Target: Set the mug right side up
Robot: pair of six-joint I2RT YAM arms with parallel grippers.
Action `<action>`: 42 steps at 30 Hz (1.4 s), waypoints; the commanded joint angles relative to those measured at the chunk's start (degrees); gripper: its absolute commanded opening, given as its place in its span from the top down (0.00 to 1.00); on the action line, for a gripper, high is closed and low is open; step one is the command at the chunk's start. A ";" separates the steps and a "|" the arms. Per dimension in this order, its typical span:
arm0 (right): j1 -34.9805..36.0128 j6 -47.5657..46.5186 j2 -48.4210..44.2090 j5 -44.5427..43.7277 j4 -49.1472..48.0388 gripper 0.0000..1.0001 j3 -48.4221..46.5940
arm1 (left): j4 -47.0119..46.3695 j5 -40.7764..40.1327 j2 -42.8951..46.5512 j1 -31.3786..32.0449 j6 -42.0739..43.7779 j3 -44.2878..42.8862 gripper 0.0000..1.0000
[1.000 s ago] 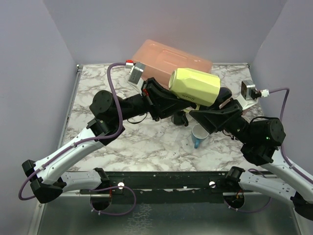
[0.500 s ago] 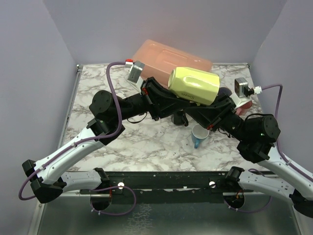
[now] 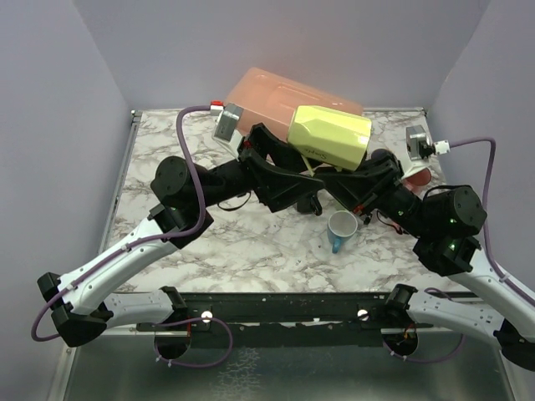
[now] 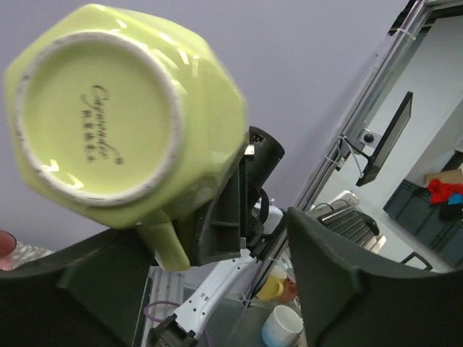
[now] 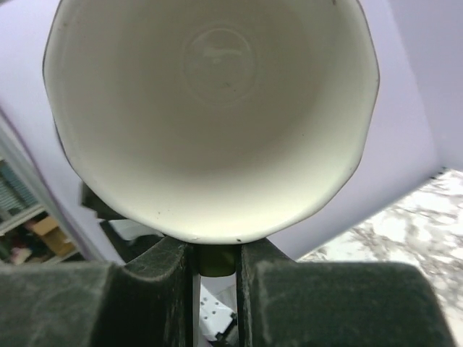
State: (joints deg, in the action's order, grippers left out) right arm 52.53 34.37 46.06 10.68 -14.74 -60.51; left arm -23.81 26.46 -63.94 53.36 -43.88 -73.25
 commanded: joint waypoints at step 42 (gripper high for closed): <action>-0.12 40.30 6.00 -50.87 94.32 0.99 0.85 | 30.50 -32.45 -2.33 -0.43 7.31 2.68 0.05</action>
State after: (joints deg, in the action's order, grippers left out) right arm 52.40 71.44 51.79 -39.42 83.66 -62.06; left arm 6.11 -5.04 -65.91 53.21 -35.35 -71.75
